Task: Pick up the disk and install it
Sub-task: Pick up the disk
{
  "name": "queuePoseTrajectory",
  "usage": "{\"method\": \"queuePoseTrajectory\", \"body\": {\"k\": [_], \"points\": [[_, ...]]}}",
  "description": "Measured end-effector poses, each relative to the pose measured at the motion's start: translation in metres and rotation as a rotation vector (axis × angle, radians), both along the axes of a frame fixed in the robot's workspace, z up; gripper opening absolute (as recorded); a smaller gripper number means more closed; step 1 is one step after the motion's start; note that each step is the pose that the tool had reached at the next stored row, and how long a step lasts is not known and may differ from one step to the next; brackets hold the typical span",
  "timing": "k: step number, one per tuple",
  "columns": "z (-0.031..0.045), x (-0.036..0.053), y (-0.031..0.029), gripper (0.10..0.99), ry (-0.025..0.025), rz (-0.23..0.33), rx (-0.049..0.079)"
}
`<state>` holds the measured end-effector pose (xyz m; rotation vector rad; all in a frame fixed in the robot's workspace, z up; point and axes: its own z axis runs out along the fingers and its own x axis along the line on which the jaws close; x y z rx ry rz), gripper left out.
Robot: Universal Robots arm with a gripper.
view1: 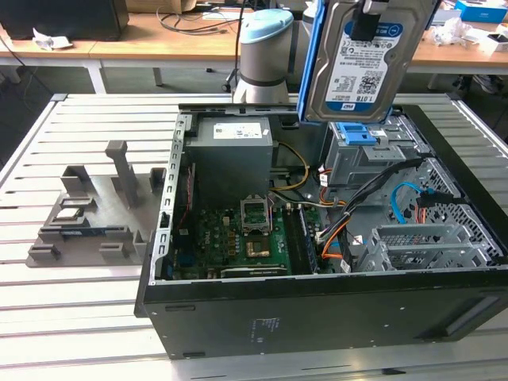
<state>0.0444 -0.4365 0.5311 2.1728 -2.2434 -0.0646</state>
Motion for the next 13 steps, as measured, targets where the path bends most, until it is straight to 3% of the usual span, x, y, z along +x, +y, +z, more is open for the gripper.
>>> {"method": "queuePoseTrajectory", "body": {"k": [13], "points": [[0.0000, 0.0001, -0.0116, 0.365, -0.0001, 0.000, 0.000]]}}
